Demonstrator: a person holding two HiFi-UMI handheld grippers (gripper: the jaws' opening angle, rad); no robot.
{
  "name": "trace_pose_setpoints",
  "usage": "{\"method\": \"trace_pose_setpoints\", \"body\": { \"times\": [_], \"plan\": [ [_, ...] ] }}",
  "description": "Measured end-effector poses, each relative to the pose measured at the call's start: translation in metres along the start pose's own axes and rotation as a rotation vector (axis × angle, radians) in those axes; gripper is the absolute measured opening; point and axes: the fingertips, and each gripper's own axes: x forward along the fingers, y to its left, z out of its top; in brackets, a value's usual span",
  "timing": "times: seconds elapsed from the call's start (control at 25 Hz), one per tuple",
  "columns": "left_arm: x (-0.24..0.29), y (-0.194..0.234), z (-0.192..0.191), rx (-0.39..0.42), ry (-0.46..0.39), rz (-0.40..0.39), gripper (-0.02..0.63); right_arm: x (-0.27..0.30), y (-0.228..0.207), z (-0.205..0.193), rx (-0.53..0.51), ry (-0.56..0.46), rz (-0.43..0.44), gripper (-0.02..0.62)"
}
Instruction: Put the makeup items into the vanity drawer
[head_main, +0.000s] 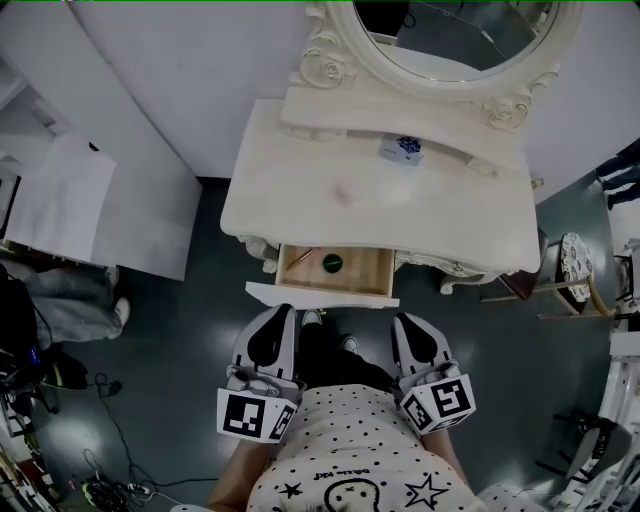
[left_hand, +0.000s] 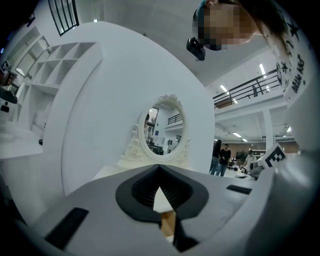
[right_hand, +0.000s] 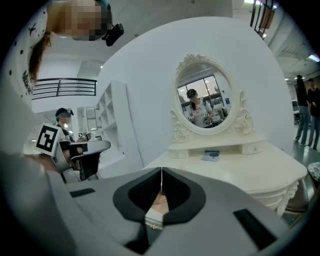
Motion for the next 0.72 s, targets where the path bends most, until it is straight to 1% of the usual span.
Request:
{"method": "trace_pose_setpoints", "body": {
  "times": [0.28,0.48,0.72],
  "plan": [
    [0.034,0.042,0.023,0.016,-0.016,-0.039,-0.002,0.045,0.006,0.026,0.003,-0.033,-0.032,0.01],
    [0.043,0.059,0.023,0.024,0.003,-0.069,-0.002,0.065,0.01,0.029,0.018,-0.044,-0.058,0.011],
    [0.054,0.07,0.015,0.011,0.042,-0.06,-0.002,0.079,0.006,0.029,0.025,-0.024,-0.058,0.011]
  ]
}}
